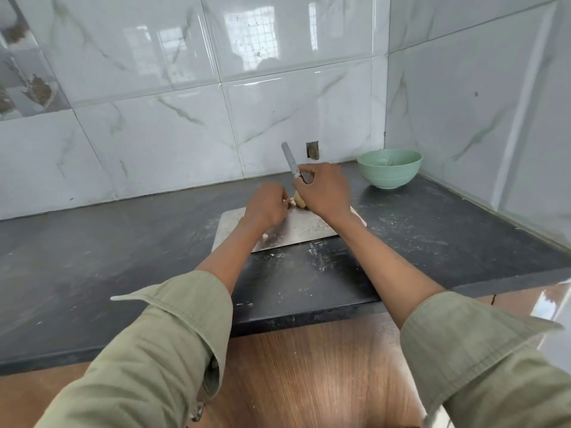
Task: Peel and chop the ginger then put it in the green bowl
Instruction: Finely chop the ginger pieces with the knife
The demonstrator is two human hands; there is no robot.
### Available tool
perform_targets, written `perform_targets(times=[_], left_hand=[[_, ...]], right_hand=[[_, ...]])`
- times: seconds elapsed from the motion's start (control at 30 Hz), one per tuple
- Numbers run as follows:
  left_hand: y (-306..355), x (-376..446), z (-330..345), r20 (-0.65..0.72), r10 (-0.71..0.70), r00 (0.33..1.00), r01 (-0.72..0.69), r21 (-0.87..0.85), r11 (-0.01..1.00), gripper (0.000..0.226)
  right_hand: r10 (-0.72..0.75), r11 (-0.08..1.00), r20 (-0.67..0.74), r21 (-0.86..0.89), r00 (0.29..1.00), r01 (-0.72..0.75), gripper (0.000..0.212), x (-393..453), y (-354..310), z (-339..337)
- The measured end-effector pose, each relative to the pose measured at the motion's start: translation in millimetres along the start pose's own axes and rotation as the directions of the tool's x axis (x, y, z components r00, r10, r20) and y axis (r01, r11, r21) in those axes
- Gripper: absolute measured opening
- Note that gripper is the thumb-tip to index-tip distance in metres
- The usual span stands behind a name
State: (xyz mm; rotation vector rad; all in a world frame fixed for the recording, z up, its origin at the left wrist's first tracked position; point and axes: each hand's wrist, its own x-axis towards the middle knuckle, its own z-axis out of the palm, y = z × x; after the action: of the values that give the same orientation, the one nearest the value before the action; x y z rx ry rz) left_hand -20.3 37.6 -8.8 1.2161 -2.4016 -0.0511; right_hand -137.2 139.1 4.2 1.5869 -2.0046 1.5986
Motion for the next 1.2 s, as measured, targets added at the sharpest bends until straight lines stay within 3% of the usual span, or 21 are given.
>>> perform_targets(times=[0.2,0.37,0.47,0.57,0.7,0.9,1.03,1.13,1.2], left_hand=[[1.6,-12.0,-11.6,-0.108,0.034,0.994,-0.03,0.036,0.999,0.027],[2.7,-32.0,-16.9,-0.201,0.018,0.979,-0.046,-0.132,0.99,0.035],[-1.1,-42.4,-13.2,-0.128,0.037,0.991,-0.071,-0.267,0.961,0.034],[-0.5,-52.0,-20.6,-0.059,0.15,0.987,-0.161,-0.28,0.946,0.031],[-0.9,-57.5,-19.8,0.007,0.244,0.97,-0.237,-0.206,0.949,0.02],[-3.9,-66.8,-20.2,-0.035,0.206,0.978,-0.209,-0.214,0.954,0.015],[-10.9,-66.6,-21.4,-0.024,0.124,0.992,-0.126,-0.157,0.98,0.019],[-13.2,-66.0,-24.4,-0.078,0.124,0.989,-0.133,-0.127,0.983,0.007],[-13.2,-66.8,-25.3,-0.067,0.125,0.99,-0.132,-0.124,0.983,0.012]], right_hand=[[0.002,1.0,-0.006,-0.009,1.0,-0.002,0.023,-0.5,-0.5,0.1],[0.006,1.0,0.01,-0.014,1.0,-0.006,0.023,-2.3,-3.7,-4.2],[-0.021,0.999,-0.015,-0.029,1.0,0.021,0.021,-7.8,-11.0,-11.3],[-0.112,0.981,-0.035,-0.161,0.993,0.105,0.017,-24.1,-18.9,-17.9],[-0.11,0.968,0.063,-0.221,0.992,0.121,0.015,-58.6,-18.8,-29.4],[-0.025,0.962,0.132,-0.266,0.991,0.059,0.034,-100.4,-18.2,-49.0],[0.004,0.947,0.167,-0.317,0.986,0.05,0.032,-108.0,-19.8,-54.1],[0.017,0.936,0.167,-0.348,0.986,0.043,0.036,-109.2,-22.3,-52.9],[0.019,0.932,0.173,-0.359,0.985,0.045,0.036,-109.6,-22.8,-51.5]])
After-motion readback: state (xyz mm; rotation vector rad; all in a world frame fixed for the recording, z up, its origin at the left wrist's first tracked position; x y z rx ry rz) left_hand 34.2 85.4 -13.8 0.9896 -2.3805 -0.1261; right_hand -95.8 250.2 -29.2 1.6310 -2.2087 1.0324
